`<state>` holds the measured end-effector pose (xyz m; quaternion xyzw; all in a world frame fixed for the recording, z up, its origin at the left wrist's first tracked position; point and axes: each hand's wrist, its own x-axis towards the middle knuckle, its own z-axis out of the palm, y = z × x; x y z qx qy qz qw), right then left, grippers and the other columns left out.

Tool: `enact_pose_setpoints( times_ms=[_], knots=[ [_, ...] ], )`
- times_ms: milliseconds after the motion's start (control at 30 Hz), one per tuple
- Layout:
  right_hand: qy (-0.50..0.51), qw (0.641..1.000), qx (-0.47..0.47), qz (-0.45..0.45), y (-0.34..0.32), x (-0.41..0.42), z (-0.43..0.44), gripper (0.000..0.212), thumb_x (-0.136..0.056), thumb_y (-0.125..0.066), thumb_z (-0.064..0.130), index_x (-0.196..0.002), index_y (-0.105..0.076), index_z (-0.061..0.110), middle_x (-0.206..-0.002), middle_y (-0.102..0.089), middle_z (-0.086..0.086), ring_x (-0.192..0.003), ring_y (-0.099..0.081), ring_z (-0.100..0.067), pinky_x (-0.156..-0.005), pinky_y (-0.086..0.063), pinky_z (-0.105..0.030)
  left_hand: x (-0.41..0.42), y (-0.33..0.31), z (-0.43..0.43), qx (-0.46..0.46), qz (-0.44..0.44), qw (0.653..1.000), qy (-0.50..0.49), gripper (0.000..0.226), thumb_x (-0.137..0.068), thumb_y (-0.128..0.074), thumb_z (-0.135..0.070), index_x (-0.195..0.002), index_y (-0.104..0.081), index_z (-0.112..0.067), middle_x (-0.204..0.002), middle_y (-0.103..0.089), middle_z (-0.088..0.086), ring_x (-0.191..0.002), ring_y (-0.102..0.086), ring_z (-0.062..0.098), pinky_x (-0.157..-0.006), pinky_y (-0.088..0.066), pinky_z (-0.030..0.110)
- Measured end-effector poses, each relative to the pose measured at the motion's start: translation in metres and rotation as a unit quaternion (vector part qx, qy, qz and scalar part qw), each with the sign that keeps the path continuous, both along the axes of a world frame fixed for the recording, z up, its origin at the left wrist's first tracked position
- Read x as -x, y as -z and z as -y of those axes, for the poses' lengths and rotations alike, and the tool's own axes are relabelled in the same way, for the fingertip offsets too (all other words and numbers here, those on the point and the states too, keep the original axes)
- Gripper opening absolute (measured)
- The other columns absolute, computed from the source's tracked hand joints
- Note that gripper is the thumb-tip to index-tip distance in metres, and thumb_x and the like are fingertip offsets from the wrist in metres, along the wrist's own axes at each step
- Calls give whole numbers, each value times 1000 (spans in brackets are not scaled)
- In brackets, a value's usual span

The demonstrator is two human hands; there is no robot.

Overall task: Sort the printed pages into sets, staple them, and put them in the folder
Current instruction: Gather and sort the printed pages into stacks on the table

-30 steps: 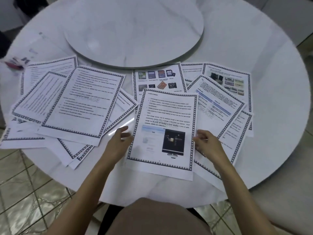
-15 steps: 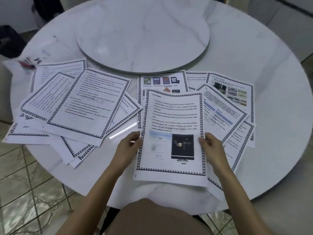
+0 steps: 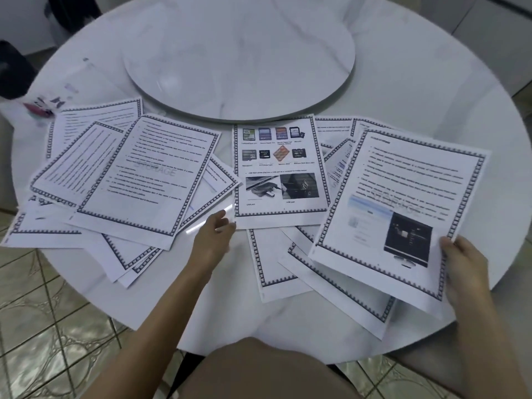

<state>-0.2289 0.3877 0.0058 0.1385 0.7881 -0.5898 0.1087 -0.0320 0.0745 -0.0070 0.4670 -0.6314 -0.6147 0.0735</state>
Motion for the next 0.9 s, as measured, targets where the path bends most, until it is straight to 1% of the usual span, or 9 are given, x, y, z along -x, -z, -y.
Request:
enact_pose_setpoints(
  times_ms=[133, 200, 267, 367, 467, 533, 633, 767, 900],
  knots=[
    [30, 999, 6, 15, -1, -2, -7, 22, -95, -46, 14, -74, -53, 12, -69, -62, -1, -55, -62, -6, -47, -50, -9, 7, 1, 4, -14, 5, 1000, -13, 48, -92, -52, -20, -137, -36, -11, -122, -52, 8, -96, -54, 22, -73, -47, 27],
    [33, 999, 10, 19, 1, -4, -8, 22, -95, -46, 14, -74, -53, 11, -74, -59, -3, -57, -61, -8, -47, -50, -9, 10, 1, 4, -24, 5, 1000, -18, 49, -92, -52, -19, -137, -35, -10, -117, -53, 7, -93, -55, 21, -68, -47, 25],
    [32, 999, 17, 22, 3, -5, -8, 22, -95, -46, 13, -75, -55, 13, -78, -58, -3, -48, -61, 1, -46, -50, -9, 15, 2, 6, -40, 8, 999, -34, 51, -91, -53, -19, -137, -34, -8, -111, -53, 6, -91, -54, 22, -72, -47, 28],
    [17, 1000, 16, 19, 6, -5, -6, 14, -96, -45, 11, -99, -58, 7, -81, -59, -1, -50, -62, 1, -50, -52, -12, 24, 3, 7, -69, 6, 996, -58, 52, -89, -56, -17, -136, -35, -8, -102, -54, 9, -80, -53, 20, -67, -47, 29],
    [12, 1000, 15, 21, 8, -7, -6, 25, -95, -44, 10, -114, -54, -4, -94, -62, -15, -64, -60, -11, -73, -53, -27, 32, 4, 8, -80, 1, 994, -69, 49, -89, -55, -15, -133, -36, -10, -84, -56, 7, -69, -51, 17, -59, -45, 25],
    [12, 1000, 17, 23, 11, -8, -6, 26, -95, -45, 11, -113, -52, -8, -92, -62, -17, -56, -62, -6, -65, -55, -22, 38, 4, 8, -87, -3, 994, -71, 47, -88, -56, -14, -131, -38, -10, -77, -55, 5, -66, -50, 17, -61, -45, 25],
    [10, 999, 23, 37, 16, -9, -7, 21, -95, -44, 10, -107, -55, -2, -81, -60, -6, -49, -62, 1, -51, -53, -13, 49, 2, 9, -101, -3, 994, -50, 42, -88, -57, -16, -126, -40, -10, -79, -58, 5, -64, -52, 16, -59, -44, 24],
    [-5, 999, 25, 48, 19, -11, -2, 15, -95, -44, 10, -90, -59, 7, -85, -63, -5, -53, -64, -1, -52, -54, -15, 70, -5, 14, -113, 25, 992, 53, 23, -93, -49, -23, -113, -48, -10, -78, -60, 3, -57, -51, 15, -54, -43, 24],
    [-10, 998, 37, 50, 18, -14, 5, 16, -95, -44, 9, -102, -58, 9, -87, -64, -4, -68, -64, -11, -54, -55, -16, 91, -6, 17, -105, 49, 990, 81, 17, -92, -52, -22, -82, -57, -9, -68, -56, 3, -43, -48, 12, -44, -44, 21]
  ],
)
